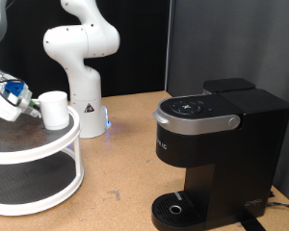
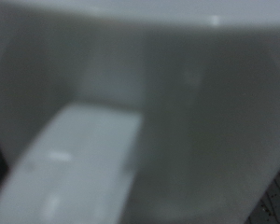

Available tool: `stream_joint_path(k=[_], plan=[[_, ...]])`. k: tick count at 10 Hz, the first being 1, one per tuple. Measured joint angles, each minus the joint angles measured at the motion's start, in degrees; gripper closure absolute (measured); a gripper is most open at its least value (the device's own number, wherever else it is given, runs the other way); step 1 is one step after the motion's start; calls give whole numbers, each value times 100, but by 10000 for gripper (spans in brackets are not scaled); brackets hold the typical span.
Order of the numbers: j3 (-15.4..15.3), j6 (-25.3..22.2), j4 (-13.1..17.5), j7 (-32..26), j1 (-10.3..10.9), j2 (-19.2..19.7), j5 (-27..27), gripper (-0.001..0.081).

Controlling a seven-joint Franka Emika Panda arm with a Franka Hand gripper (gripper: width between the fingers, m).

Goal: Make a cup of coffee with the keurig machine

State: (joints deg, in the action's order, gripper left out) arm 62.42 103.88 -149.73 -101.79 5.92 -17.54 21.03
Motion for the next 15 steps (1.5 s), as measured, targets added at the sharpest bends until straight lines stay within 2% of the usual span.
stream_joint_path(k=[1, 2, 6, 8, 10, 12, 13, 15], plan=[[-61, -9, 6, 119, -93, -86, -29, 583], [-151, -83, 25, 276, -182, -203, -53, 740], [-538, -496, 204, 1016, -435, -747, -29, 738], [-901, -354, 220, 1762, -504, -1002, 16, 738], [-1330, -7, 231, 2444, -475, -1054, 165, 739], [-1412, 3, 267, 2582, -445, -1020, 182, 739], [-1496, 327, 162, 2923, -499, -1043, 372, 739], [-1873, 1586, -293, 3579, -513, -1249, 1386, 739]])
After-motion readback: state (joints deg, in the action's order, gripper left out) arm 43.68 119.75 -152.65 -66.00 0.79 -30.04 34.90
